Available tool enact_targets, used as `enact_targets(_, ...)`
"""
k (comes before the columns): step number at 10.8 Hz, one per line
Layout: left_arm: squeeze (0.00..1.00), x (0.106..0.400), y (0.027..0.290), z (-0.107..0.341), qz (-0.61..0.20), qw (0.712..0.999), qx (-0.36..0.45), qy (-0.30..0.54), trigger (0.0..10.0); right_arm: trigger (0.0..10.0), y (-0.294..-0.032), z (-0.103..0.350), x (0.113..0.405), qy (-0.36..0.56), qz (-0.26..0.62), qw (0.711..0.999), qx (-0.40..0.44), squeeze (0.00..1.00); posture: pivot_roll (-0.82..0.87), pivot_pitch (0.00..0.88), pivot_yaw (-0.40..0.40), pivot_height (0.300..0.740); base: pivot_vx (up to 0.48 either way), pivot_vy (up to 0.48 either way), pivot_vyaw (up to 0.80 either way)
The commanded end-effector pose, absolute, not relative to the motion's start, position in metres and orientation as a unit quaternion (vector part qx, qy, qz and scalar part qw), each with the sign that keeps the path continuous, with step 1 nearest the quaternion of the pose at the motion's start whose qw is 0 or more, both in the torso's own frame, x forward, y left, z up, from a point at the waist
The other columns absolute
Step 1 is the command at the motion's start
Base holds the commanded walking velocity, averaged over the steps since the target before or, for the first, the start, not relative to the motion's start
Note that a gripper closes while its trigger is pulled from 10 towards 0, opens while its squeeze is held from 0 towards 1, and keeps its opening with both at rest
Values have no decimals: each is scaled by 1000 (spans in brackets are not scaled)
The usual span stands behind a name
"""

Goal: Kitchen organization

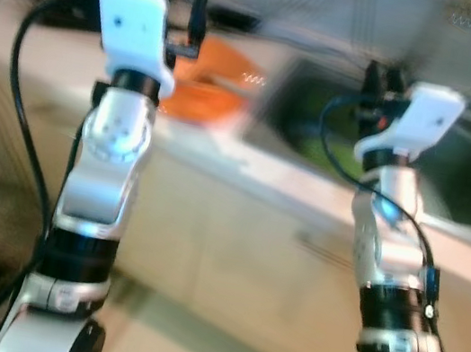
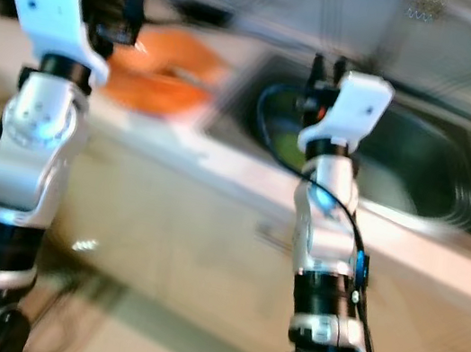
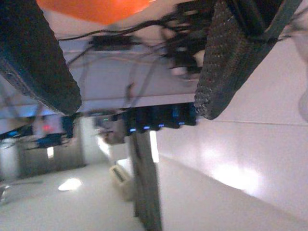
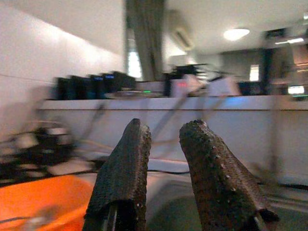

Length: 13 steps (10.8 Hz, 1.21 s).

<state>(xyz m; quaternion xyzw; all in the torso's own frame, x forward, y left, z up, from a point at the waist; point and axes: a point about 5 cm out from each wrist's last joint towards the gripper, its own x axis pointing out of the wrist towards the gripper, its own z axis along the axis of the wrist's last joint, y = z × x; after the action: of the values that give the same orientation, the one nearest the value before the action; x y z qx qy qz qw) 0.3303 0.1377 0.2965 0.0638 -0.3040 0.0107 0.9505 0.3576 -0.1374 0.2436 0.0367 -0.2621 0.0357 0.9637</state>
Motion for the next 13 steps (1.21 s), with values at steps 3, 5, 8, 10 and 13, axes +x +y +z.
enact_targets(3, 0, 333, 129, 263, -22, 967, 49, -248, 10000, 10000, -142, 242, 358, -254, 29, 966, 44, 0, 166, 98, -18, 740, 0, 0, 0)
enact_targets(5, 0, 325, 117, 239, -59, 972, 47, -223, 10000, 10000, -144, 236, 357, -247, 25, 968, 44, 0, 166, 100, -20, 740, 0, 0, 0)
enact_targets(8, 0, 317, 109, 212, -102, 970, 106, -195, 10000, 10000, -141, 212, 356, -212, 28, 976, 47, 0, 174, 94, -21, 740, 0, 0, 0)
enact_targets(10, 0, 321, 112, 216, -95, 958, 177, -202, 10000, 10000, -140, 209, 356, -206, 29, 977, 51, 0, 174, 89, -19, 740, 0, 0, 0)
enact_targets(13, 0, 337, 109, 224, -93, 899, 372, -211, 10000, 10000, -135, 207, 356, -203, 31, 977, 54, 0, 177, 78, -8, 740, 0, 0, 0)
